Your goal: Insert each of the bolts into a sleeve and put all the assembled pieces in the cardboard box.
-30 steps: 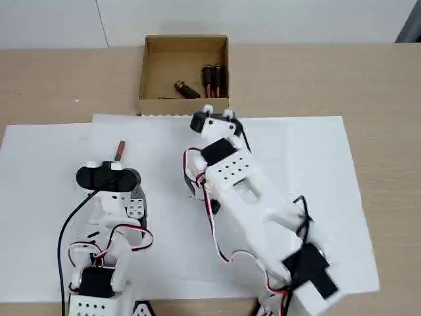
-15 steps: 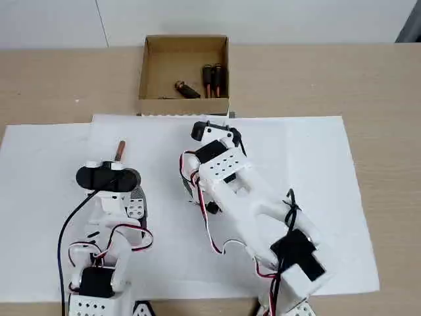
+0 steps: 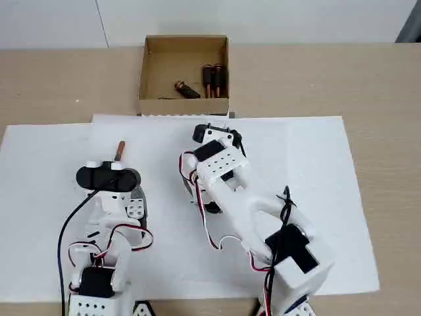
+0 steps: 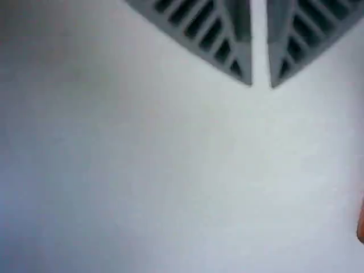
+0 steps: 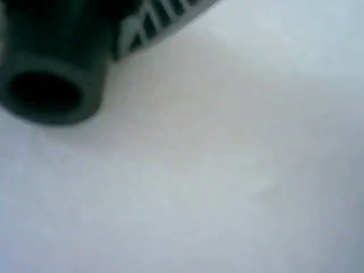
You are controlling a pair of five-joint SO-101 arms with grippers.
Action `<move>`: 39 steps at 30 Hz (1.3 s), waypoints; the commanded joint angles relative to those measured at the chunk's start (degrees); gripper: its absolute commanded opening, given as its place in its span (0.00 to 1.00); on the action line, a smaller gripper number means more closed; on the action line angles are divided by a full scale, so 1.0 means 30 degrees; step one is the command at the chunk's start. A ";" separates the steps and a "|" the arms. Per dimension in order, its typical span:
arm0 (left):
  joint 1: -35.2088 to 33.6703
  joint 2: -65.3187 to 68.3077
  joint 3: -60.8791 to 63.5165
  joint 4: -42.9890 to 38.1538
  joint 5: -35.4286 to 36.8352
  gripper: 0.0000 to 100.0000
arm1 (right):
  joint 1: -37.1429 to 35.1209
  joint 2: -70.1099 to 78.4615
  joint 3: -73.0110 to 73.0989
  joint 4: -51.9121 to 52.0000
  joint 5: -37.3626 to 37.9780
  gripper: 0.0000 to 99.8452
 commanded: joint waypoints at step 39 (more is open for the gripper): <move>-0.0996 -0.0147 -0.4645 0.2755 -0.0059 0.01 | 0.4059 -2.0733 0.1143 0.5817 0.5832 0.00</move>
